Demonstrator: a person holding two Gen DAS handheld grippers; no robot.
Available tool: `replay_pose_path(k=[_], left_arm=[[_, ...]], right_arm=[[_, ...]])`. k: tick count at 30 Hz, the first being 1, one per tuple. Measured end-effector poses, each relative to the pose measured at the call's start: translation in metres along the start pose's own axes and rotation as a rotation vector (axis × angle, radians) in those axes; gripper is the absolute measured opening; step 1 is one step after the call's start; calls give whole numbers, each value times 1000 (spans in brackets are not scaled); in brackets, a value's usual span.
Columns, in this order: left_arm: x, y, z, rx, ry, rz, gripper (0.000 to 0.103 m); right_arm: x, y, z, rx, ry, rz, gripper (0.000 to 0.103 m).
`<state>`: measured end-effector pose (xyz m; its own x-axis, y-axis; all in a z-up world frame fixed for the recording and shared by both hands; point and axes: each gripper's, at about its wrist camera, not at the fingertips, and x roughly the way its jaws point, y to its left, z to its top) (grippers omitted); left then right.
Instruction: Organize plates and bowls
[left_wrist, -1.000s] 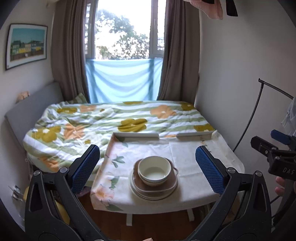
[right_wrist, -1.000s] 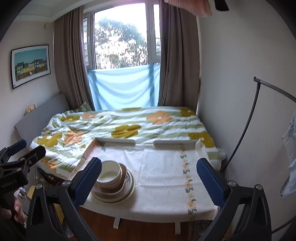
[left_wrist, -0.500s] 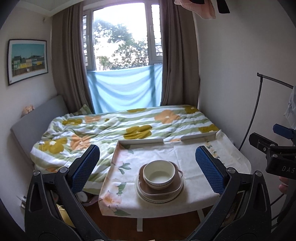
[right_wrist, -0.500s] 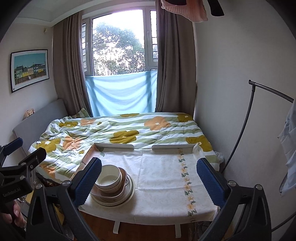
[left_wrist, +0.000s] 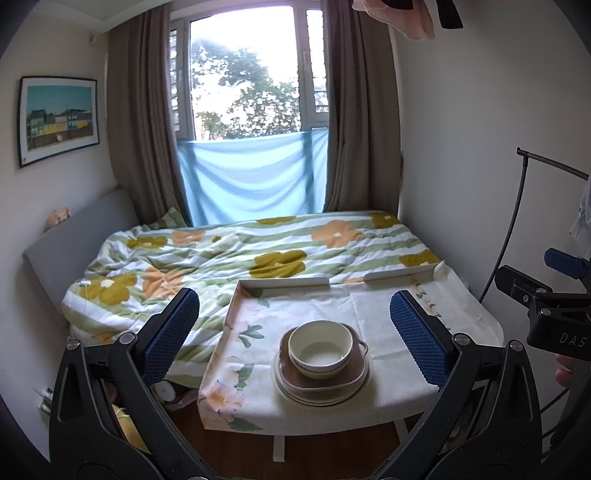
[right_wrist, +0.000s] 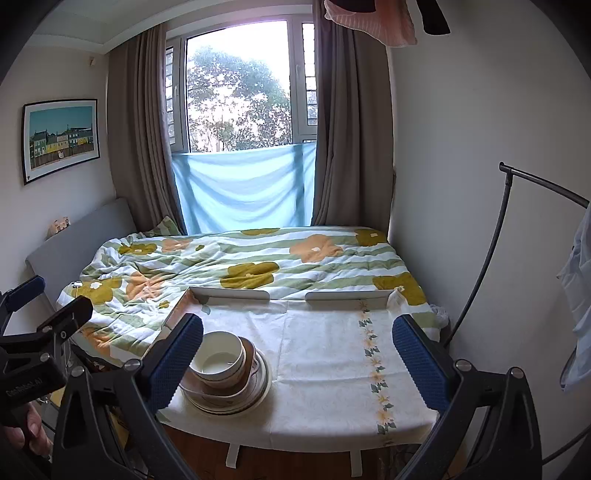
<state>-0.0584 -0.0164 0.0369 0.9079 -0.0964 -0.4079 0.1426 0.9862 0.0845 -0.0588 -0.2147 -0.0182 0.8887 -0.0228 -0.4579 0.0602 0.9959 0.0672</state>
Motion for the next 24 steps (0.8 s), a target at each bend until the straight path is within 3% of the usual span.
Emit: replay_pose_path(k=[24], left_arm=[[-2, -2, 0, -10, -7, 9, 103]], right_arm=[[0, 0, -4, 7, 7, -15, 102]])
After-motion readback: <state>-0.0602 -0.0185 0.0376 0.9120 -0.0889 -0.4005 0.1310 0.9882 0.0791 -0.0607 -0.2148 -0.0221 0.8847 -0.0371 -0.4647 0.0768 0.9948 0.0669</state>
